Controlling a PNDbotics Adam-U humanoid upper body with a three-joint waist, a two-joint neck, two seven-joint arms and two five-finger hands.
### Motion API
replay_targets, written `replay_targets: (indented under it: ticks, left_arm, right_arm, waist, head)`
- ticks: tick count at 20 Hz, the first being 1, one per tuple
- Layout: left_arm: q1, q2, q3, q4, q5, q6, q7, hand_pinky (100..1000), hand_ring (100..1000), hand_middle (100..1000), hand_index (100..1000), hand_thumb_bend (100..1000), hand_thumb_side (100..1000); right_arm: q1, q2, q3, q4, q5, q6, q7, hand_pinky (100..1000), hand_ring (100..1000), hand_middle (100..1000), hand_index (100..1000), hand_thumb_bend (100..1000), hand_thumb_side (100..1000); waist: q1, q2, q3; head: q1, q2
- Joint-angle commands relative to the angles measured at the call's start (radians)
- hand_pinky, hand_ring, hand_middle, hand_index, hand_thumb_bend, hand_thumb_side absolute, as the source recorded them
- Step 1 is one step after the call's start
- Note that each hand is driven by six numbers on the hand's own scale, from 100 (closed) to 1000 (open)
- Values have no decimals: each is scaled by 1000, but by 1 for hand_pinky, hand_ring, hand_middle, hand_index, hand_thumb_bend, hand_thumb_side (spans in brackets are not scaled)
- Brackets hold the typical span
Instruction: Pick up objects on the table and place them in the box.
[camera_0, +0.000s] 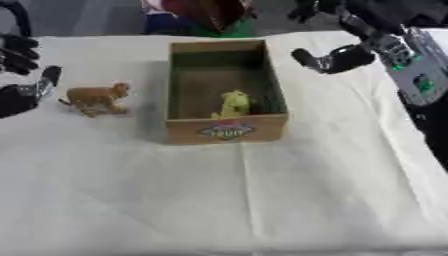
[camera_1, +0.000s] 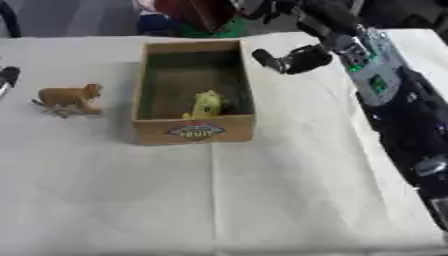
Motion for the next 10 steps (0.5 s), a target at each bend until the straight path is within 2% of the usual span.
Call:
replay_targets:
  ticks: [1,5,10]
  left_arm:
    - [-74,66,-32,94,-149,-66,-103,733,726,660,755,330,216]
    - [-161,15,-60,235,-318,-164,-200,739,733,673,760,417,218]
    - [-229,-64,-81,379,-459,-247,-251,733,720,659,763,496,227]
  right_arm:
    - [-3,-43,-11,-49,-41,18,21,673,651,680,802,258,461]
    - [10,-43,-11,-55,-55,25,44,672,651,679,801,245,462]
    - [11,-35,-10,-57,-65,23,58,673,650,677,801,233,460]
  waist:
    - [3,-19,-7]
    - [2,-21,-16]
    - [-2,-23,-24]
  head:
    - [10,5]
    - [13,5]
    - [18,5]
